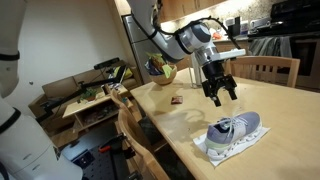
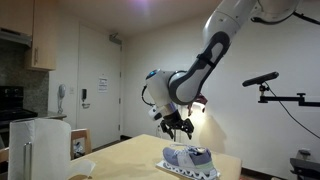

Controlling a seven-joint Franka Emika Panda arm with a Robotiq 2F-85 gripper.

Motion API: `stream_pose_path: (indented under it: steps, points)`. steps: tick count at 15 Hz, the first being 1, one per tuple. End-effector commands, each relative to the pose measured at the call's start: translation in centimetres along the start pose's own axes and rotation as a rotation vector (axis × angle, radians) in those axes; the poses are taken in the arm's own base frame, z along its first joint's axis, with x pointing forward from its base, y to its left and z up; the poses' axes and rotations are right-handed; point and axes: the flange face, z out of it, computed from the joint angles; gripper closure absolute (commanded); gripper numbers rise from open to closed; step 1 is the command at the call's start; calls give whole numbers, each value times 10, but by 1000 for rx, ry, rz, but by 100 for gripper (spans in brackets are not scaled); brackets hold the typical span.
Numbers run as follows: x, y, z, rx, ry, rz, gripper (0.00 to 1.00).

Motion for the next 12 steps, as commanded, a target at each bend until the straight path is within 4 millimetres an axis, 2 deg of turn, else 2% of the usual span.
stream_pose_path:
  steps: [1,6,12]
  points:
    - [6,14,9,6,-45,-92,0]
    - [26,15,16,-7,-114,-139,0]
    - [54,9,6,-90,-155,-123,0]
